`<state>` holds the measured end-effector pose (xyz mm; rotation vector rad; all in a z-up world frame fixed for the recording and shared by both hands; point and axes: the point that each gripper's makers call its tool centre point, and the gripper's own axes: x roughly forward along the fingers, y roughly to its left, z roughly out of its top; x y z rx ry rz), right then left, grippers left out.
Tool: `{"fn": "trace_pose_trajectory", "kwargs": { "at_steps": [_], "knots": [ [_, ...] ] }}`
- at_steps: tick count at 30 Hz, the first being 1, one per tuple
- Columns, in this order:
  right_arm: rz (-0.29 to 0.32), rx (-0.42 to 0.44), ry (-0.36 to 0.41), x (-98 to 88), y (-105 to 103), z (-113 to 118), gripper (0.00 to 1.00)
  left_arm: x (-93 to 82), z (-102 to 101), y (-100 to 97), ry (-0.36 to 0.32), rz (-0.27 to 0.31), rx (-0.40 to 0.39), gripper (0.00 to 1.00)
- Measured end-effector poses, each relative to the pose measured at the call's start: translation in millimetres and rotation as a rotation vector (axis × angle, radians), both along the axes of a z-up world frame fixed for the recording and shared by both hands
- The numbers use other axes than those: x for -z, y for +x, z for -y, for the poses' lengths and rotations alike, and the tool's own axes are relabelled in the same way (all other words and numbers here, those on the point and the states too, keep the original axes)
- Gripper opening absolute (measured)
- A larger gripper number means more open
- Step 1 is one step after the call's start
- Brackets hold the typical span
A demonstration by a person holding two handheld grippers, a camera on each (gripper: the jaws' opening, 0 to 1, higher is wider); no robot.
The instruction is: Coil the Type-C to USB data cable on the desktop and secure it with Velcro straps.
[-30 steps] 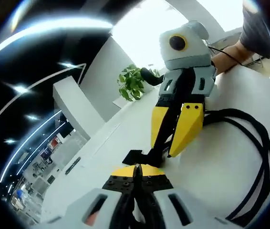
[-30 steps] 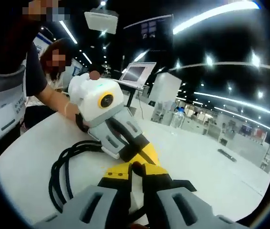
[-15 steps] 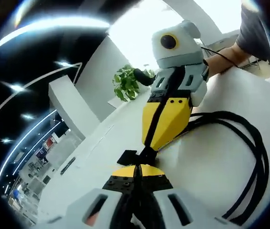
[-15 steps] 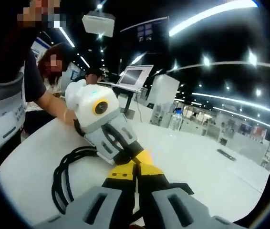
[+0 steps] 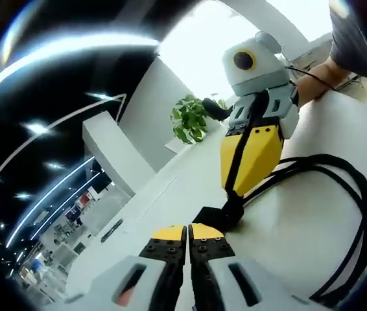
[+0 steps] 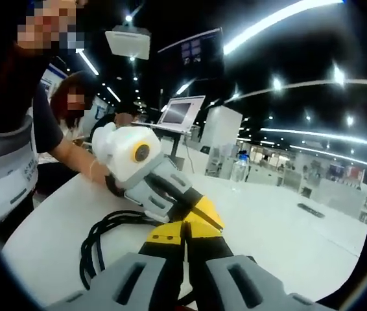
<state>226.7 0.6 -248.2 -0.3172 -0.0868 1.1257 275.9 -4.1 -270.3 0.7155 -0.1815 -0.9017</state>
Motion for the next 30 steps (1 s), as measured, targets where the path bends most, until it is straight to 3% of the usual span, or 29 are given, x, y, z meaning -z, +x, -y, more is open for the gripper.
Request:
{"fn": "trace_pose_trajectory", "kwargs": {
  "at_steps": [3, 5, 12, 15, 16, 20, 30],
  "knots": [
    [0.001, -0.002, -0.004, 0.9, -0.3, -1.1, 0.01, -2.8, -0.1, 7.4, 0.046, 0.071, -0.03, 0.03],
    [-0.002, -0.001, -0.005, 1.5, 0.4, -1.2, 0.01, -4.8, 1.9, 9.3, 0.039, 0.071, -0.026, 0.03],
    [-0.021, 0.004, 0.021, -1.9, 2.5, 1.1, 0.01, -7.0, 15.1, 16.6, 0.01, 0.052, -0.001, 0.03],
    [-0.032, 0.01, 0.034, -3.0, 4.0, 3.4, 0.01, 3.5, 19.3, 11.6, 0.043, 0.023, 0.027, 0.03],
    [-0.039, 0.01, 0.04, -3.4, 4.4, 4.0, 0.01, 8.7, 19.8, 11.4, 0.081, 0.031, 0.029, 0.03],
    [-0.054, 0.009, 0.049, -3.1, 4.6, 4.1, 0.01, 7.6, 21.6, 9.0, 0.094, 0.06, 0.034, 0.02],
    [-0.059, 0.026, 0.077, -8.5, 8.6, 6.9, 0.01, 10.9, 22.0, 6.3, 0.05, -0.017, 0.063, 0.02]
  ]
}}
